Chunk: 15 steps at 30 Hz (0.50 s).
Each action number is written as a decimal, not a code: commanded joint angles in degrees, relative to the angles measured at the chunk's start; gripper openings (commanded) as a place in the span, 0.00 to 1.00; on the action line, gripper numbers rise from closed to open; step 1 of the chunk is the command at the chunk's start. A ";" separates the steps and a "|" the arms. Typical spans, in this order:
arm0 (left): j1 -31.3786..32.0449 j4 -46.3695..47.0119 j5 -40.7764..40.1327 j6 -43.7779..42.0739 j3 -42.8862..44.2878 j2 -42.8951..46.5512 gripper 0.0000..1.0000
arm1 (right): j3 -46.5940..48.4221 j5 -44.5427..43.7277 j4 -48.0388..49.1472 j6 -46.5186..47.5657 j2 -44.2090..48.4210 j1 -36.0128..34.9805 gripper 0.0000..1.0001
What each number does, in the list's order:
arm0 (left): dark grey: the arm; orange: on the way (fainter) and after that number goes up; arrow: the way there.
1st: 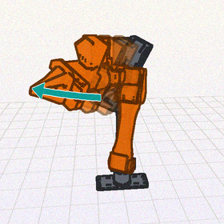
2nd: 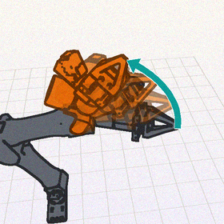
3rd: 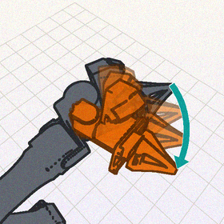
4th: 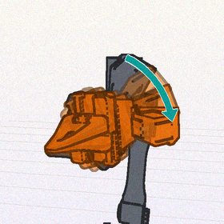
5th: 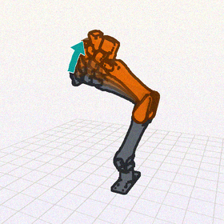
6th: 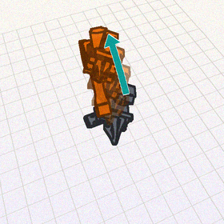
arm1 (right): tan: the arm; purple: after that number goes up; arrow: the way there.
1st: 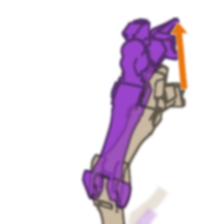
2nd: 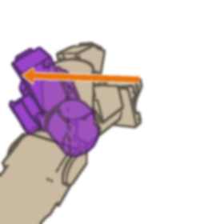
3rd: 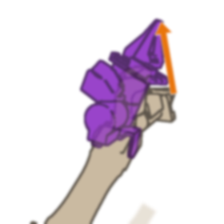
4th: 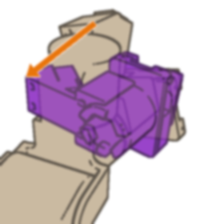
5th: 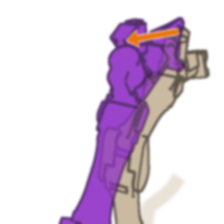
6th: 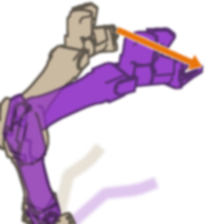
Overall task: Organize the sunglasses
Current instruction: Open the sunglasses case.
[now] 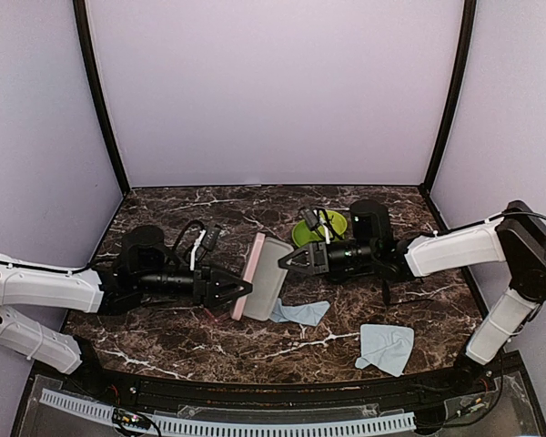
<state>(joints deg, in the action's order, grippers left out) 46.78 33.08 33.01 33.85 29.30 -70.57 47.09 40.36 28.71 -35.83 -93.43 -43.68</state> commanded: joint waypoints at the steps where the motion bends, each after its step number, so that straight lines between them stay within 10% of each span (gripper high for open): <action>1: -2.05 -3.04 -3.65 1.90 -0.97 4.13 0.57 | 0.11 -3.70 -3.87 1.82 1.63 3.32 0.00; 15: -2.18 -11.65 -7.50 -1.92 0.40 6.40 0.82 | 4.08 -8.52 -13.60 0.40 0.40 3.52 0.00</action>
<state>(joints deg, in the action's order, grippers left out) 46.78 29.21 30.37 32.01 29.43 -67.09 50.26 39.97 23.44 -36.53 -93.41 -43.83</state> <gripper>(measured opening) 0.767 0.102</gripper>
